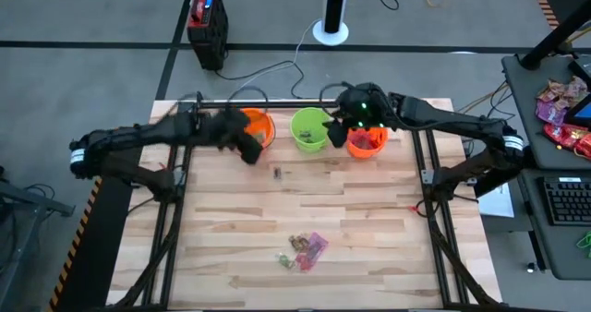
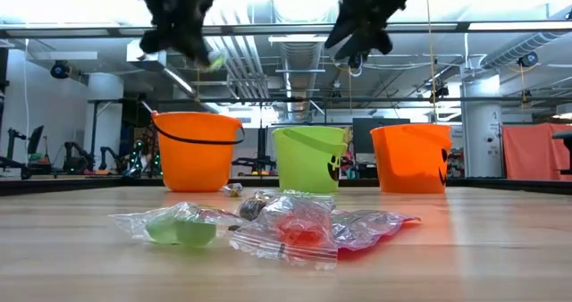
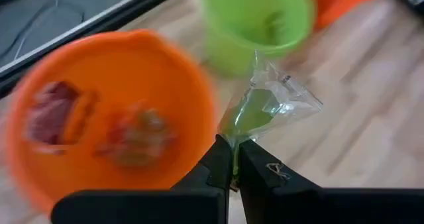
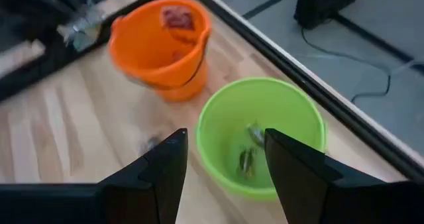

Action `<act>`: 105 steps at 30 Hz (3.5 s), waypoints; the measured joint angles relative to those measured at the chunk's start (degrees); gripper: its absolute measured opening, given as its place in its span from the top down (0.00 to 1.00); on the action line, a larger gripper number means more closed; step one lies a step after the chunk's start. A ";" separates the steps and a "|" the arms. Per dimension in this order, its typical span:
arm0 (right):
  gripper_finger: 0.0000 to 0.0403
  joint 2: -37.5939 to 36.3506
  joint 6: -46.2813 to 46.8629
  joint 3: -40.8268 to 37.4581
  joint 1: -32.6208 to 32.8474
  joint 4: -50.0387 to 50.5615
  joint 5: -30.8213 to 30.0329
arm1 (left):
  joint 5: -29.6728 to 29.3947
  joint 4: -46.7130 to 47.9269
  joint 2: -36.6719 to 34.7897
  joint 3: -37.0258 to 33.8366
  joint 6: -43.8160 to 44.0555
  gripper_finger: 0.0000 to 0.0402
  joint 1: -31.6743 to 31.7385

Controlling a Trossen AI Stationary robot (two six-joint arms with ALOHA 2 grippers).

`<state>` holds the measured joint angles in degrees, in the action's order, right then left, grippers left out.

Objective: Sort candy by brand, put in halloween buckets
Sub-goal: Put the green gummy into the left orange bucket, then put the black candy into the green bucket

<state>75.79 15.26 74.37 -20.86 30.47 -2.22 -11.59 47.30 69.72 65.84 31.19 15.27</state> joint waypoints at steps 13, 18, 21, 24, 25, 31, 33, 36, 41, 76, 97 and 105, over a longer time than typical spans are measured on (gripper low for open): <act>0.52 14.00 11.16 2.51 -13.51 -4.51 18.76 | 18.64 11.07 10.72 0.00 -33.21 1.00 27.58; 0.52 15.21 12.31 3.28 -13.42 -3.50 18.81 | 18.26 10.33 14.07 0.01 -33.93 1.00 27.56; 0.52 14.98 13.55 3.28 -13.42 -3.46 18.89 | 18.12 10.19 15.42 0.02 -32.79 0.98 27.54; 0.52 14.64 14.07 3.28 -13.42 -3.27 18.89 | 18.12 9.67 15.56 0.02 -32.51 0.93 27.54; 0.52 14.56 14.20 3.28 -13.42 -3.31 18.91 | 18.12 9.17 15.54 0.02 -32.18 0.91 27.54; 0.52 14.56 14.22 3.28 -12.50 -3.16 18.91 | 18.09 8.23 15.45 0.02 -31.55 0.77 27.54; 0.52 14.54 15.08 3.28 -11.85 -3.09 18.95 | 18.11 8.33 15.40 0.02 -31.55 0.74 27.54; 0.52 14.30 16.77 3.26 -10.60 -2.85 18.95 | 18.12 8.49 15.05 0.02 -32.02 0.69 27.54; 0.52 13.23 19.73 3.26 -7.33 -4.73 18.91 | 18.12 9.11 12.77 1.41 -32.45 0.64 27.54; 0.52 58.19 35.16 43.44 21.42 12.83 -18.59 | 18.64 11.14 -18.78 19.92 -18.64 0.63 20.87; 0.87 65.17 31.54 49.94 21.23 18.47 -20.17 | 18.62 11.09 -15.43 19.85 -20.22 0.63 20.87; 0.97 55.35 26.61 49.64 22.33 28.16 -13.91 | 18.61 18.40 -14.84 19.85 -26.92 0.63 20.87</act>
<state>131.13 41.87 124.01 1.47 58.63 -16.13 7.02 65.70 54.87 85.69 4.27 36.14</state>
